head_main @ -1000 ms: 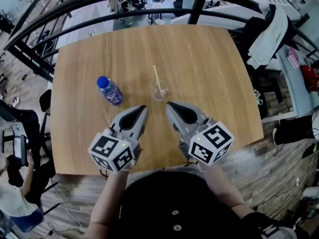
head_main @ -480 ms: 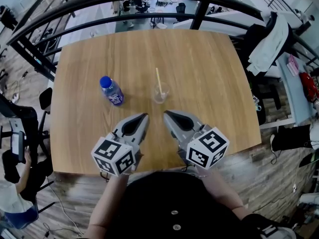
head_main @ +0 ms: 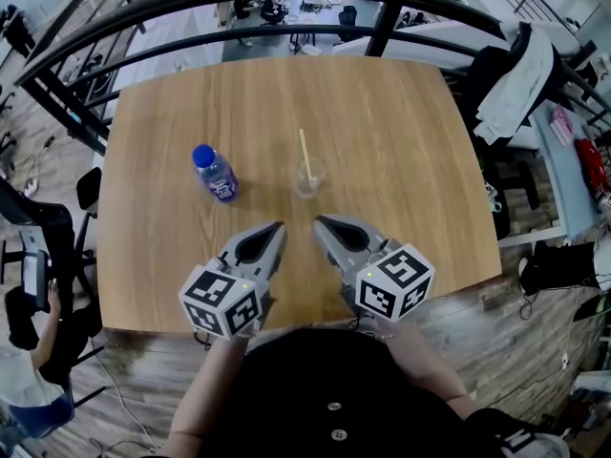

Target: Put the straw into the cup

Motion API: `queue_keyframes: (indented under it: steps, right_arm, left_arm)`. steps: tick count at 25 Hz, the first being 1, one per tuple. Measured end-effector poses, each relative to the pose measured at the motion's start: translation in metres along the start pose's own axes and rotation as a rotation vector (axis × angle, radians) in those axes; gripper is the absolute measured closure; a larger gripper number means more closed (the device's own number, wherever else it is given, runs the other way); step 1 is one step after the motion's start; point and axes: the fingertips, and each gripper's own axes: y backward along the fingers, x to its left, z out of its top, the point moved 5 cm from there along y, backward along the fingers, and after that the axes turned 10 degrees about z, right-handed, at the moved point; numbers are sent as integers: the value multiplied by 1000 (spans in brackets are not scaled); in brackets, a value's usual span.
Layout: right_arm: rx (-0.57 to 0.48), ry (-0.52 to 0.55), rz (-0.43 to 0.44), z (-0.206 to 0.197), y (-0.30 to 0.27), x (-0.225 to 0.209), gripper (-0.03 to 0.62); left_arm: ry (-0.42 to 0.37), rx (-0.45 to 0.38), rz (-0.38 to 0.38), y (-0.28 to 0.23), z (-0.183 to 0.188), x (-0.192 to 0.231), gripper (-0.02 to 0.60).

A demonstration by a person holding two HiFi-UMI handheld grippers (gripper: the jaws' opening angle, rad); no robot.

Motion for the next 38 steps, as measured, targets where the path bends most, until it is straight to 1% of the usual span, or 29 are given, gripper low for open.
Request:
queue_keyframes:
  steps: [4, 9, 28, 38]
  right_arm:
    - [-4, 3, -2, 1, 1, 0, 595]
    - [0, 8, 4, 0, 2, 2, 595]
    - [3, 16, 14, -1, 0, 5, 597]
    - [4, 11, 3, -1, 1, 1, 595]
  left_arm:
    - [-17, 3, 16, 0, -1, 2, 565]
    - [-19, 20, 14, 0, -4, 3, 565]
    - [-1, 26, 2, -4, -7, 3, 565]
    - [40, 29, -29, -5, -9, -3, 565]
